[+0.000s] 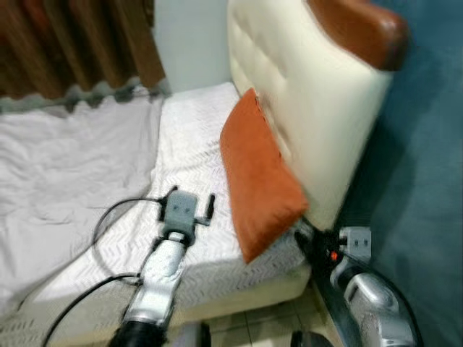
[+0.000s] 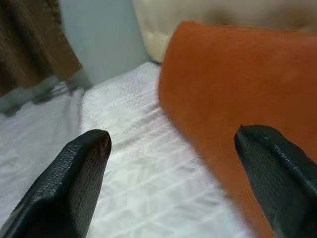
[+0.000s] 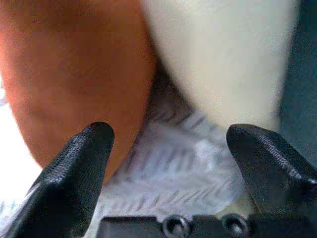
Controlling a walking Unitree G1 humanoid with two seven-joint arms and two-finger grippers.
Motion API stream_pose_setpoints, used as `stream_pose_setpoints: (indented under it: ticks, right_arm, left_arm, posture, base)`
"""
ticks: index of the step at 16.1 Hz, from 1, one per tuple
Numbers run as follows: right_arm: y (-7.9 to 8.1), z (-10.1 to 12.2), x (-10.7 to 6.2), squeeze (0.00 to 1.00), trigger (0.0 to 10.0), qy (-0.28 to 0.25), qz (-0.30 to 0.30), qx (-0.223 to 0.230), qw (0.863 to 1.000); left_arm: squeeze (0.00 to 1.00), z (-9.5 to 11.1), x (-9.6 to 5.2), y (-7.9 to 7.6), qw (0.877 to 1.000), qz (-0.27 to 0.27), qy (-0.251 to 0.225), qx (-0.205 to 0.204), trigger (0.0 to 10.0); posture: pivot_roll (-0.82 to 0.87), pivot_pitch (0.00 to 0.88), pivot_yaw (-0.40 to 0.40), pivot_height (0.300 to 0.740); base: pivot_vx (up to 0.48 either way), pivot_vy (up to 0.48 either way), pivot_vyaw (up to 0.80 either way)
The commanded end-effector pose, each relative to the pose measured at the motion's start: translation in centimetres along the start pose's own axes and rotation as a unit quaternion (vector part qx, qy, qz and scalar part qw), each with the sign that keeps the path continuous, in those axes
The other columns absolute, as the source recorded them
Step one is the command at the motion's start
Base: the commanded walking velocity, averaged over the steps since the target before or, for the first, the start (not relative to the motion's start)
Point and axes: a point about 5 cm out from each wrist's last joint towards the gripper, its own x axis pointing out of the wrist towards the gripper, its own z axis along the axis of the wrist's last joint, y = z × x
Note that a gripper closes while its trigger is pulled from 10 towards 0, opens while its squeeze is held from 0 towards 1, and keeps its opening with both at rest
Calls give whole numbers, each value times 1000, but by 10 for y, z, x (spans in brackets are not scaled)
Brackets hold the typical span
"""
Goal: Clean up the room
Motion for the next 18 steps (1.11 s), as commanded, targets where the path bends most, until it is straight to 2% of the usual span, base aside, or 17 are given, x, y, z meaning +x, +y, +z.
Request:
stream_pose_setpoints:
  ticks: [1, 5, 6, 7, 8, 12, 16, 18]
  right_arm:
    - [2, 1, 3, 0, 10000, 2, 6, 2, 1000]
    - [6, 6, 10, 0, 10000, 4, 27, 6, 1000]
    - [14, 7, 11, 0, 10000, 4, 61, 24, 998]
    - [30, 5, 13, 0, 10000, 17, 117, 37, 992]
    - [41, 3, 16, 0, 10000, 26, 147, 31, 988]
    - [44, 9, 36, 0, 10000, 20, 122, 13, 992]
    - [54, 13, 52, 0, 10000, 26, 112, 24, 993]
    - [53, 15, 61, 0, 10000, 28, 76, 30, 996]
  left_arm:
    - [0, 0, 2, 5, 1000, 7, 4, 9, 10000]
    - [0, -4, -1, 9, 999, 32, 9, 12, 10000]
    - [0, -4, -2, 10, 999, 34, 10, 7, 10000]
    - [0, -4, -2, 13, 999, 43, 10, 5, 10000]
    - [0, -4, -2, 15, 999, 48, 9, 14, 10000]
    - [0, -6, 0, 26, 997, 66, 12, 26, 10000]
    - [0, -6, 0, 29, 997, 72, 14, 28, 10000]
    - [0, -6, -1, 31, 997, 75, 15, 30, 10000]
  posture:
    - [-61, 0, 55, 615]
    - [-42, 1, 38, 615]
    - [-37, 7, 37, 615]
    - [-34, 10, 36, 615]
    - [-31, 12, 36, 615]
    - [-17, 21, 32, 615]
    - [0, 25, 33, 615]
    - [10, 28, 33, 615]
  base:
    - [0, 0, 0]
    - [0, 0, 497]
    - [0, 0, 0]
    - [0, 0, 0]
    - [0, 0, 0]
    - [0, 0, 0]
    - [0, 0, 0]
    - [0, 0, 0]
